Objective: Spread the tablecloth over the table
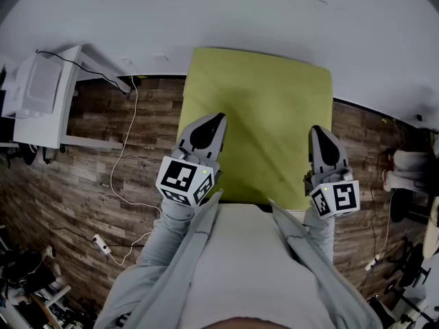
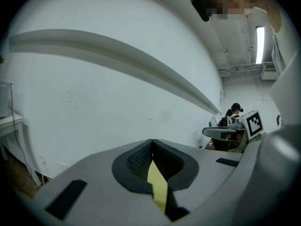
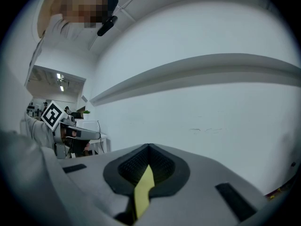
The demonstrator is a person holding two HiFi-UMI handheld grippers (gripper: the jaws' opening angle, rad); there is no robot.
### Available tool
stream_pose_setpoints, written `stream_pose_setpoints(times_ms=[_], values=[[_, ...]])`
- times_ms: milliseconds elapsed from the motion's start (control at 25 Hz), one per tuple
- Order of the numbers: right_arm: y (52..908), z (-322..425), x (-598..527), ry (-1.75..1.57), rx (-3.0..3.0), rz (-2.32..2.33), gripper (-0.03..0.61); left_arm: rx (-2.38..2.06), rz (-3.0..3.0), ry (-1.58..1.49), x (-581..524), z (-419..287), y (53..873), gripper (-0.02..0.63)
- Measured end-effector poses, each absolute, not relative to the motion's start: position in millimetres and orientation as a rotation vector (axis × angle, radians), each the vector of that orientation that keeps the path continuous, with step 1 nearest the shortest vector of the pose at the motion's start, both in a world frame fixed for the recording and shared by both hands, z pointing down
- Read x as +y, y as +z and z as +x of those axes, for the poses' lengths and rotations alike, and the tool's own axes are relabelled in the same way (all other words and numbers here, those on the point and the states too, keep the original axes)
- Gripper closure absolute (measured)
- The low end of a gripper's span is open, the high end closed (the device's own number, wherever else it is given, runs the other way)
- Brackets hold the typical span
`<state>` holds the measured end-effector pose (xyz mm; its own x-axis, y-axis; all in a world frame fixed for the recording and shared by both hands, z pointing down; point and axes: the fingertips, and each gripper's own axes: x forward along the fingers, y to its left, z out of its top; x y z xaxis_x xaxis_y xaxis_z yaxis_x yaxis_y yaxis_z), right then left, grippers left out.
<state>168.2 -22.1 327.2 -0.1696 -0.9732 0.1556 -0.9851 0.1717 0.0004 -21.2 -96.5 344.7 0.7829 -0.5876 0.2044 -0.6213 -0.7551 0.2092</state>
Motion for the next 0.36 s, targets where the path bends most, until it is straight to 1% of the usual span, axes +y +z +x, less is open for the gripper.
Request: stream_pose_setpoints(times_ms=[360], values=[[327.0,166.3,-19.8,0.145,-2.302,1.944,0.557,-0.889,2.749,0.228,-97.6,-22.5,348.6,0.589]])
